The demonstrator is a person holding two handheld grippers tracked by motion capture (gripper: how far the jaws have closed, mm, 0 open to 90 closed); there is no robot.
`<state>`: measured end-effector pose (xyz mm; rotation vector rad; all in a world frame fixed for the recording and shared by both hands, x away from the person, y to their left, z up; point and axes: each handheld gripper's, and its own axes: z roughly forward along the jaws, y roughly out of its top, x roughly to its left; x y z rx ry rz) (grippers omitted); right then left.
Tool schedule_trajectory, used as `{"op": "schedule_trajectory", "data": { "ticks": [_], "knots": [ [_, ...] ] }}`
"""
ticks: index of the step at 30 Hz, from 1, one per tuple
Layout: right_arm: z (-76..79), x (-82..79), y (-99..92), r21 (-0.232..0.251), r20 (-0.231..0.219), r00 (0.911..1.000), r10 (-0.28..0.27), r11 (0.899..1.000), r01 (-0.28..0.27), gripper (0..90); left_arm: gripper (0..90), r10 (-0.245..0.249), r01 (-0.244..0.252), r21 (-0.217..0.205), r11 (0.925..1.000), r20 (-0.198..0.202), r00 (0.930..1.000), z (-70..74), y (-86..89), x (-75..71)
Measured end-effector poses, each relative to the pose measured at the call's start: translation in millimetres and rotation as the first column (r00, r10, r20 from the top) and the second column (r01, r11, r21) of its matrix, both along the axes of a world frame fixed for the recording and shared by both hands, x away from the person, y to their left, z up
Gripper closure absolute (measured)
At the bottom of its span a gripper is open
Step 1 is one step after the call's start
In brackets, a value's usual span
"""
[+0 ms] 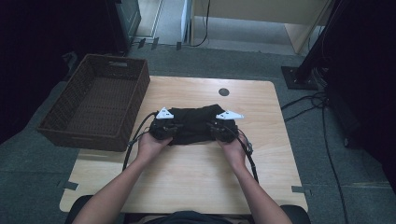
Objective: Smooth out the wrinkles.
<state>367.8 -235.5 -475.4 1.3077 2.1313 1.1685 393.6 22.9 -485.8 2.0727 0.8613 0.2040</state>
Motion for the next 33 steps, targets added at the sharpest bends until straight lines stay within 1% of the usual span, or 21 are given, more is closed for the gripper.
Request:
{"op": "schedule_trajectory", "data": {
  "ticks": [2,3,4,5,6,8,9,10,11,12,13,17,18,19,21,25,26,28,29,32,33],
  "knots": [
    [8.8,3.1,2.3,0.02,0.015,0.9999,0.007,1.0,-0.008,63.4,88.1,-0.001,0.001,0.001,1.0,-0.002,1.0,-0.4,0.1,0.1],
    [8.8,3.1,2.3,0.02,0.015,0.9999,0.007,1.0,-0.008,63.4,88.3,-0.001,0.001,0.001,1.0,-0.002,1.0,-0.4,0.1,0.1],
    [13.2,8.5,6.1,0.036,0.007,0.9998,0.02,0.999,-0.02,55.5,88.4,-0.004,0.004,0.002,1.0,-0.005,1.0,-1.1,0.3,0.4],
    [12.0,11.8,9.2,0.033,-0.009,0.9996,0.028,0.999,-0.028,53.9,88.5,-0.005,0.005,0.002,1.0,-0.006,1.0,-1.8,0.2,0.4],
    [9.2,14.0,12.7,0.014,-0.019,0.9993,0.031,0.999,-0.031,54.0,88.7,-0.008,0.008,0.008,0.9999,-0.004,1.0,-2.6,0.6,0.5],
    [-0.9,17.7,18.4,-0.042,-0.024,0.9991,0.034,0.999,-0.035,56.6,89.0,-0.006,0.006,0.008,1.0,-0.005,1.0,-4.4,1.2,0.5],
    [-6.1,19.6,19.9,-0.054,-0.029,0.999,0.033,0.998,-0.034,61.6,89.1,-0.008,0.008,0.013,0.9999,-0.006,0.9999,-5.3,1.5,0.5],
    [-10.3,20.3,21.0,-0.07,-0.028,0.9993,0.025,0.997,-0.026,69.3,89.1,-0.006,0.006,0.024,0.9997,-0.005,1.0,-6.7,1.5,0.4],
    [-13.9,19.7,21.8,-0.078,-0.025,0.9994,0.025,0.997,-0.027,79.0,89.1,-0.005,0.005,0.031,0.9995,-0.005,1.0,-8.0,2.1,0.5],
    [-16.5,19.2,21.6,-0.076,-0.032,0.9989,0.033,0.996,-0.035,84.3,89.1,-0.005,0.005,0.031,0.9995,-0.005,1.0,-8.0,2.1,0.5],
    [-17.4,17.9,21.9,-0.06,-0.044,0.9986,0.03,0.998,-0.032,87.1,89.1,0.001,0.0,0.02,0.9998,-0.021,0.9998,-10.3,3.8,0.8],
    [-14.5,10.0,19.9,-0.057,-0.032,0.9987,0.04,0.998,-0.042,88.4,89.1,-0.008,0.009,0.034,0.9994,-0.036,0.9993,-12.6,3.3,-1.5],
    [-18.0,4.3,19.0,-0.065,-0.03,0.9983,0.049,0.997,-0.051,88.4,89.1,-0.013,0.015,0.043,0.999,-0.044,0.999,-16.0,2.3,-3.4],
    [-18.0,4.3,19.0,-0.065,-0.03,0.9983,0.049,0.997,-0.051,88.4,89.1,-0.013,0.015,0.043,0.999,-0.044,0.999,-16.0,2.3,-3.4],
    [-25.6,-3.2,17.0,-0.055,-0.023,0.9981,0.057,0.997,-0.058,88.4,89.1,-0.011,0.013,0.03,0.9995,-0.067,0.9977,-18.4,3.3,-2.8],
    [-29.7,-7.2,13.4,-0.028,-0.021,0.9978,0.063,0.998,-0.064,88.1,87.9,-0.006,0.008,0.02,0.9998,-0.072,0.9974,-18.0,4.2,-2.3],
    [-29.2,-7.3,12.9,-0.022,-0.02,0.9979,0.062,0.998,-0.063,86.9,86.4,0.0,0.0,0.007,1.0,-0.069,0.9976,-15.0,4.6,-3.1],
    [-27.5,-6.3,12.4,-0.023,-0.019,0.9978,0.063,0.998,-0.064,85.3,81.1,0.001,-0.001,0.002,1.0,-0.068,0.9977,-10.1,7.0,-4.0],
    [-26.4,-5.8,11.9,-0.029,-0.019,0.9975,0.067,0.997,-0.068,84.4,78.5,0.005,-0.004,0.003,1.0,-0.063,0.998,-7.5,8.6,-4.4],
    [-22.6,-7.7,11.4,-0.052,-0.023,0.9973,0.07,0.996,-0.071,82.6,71.4,0.024,-0.025,-0.021,0.9995,-0.056,0.9981,2.0,15.5,-5.6],
    [-22.6,-7.7,11.4,-0.052,-0.023,0.9973,0.07,0.996,-0.071,82.6,70.2,0.024,-0.025,-0.021,0.9995,-0.056,0.9981,2.0,15.5,-5.6]
  ]
}}
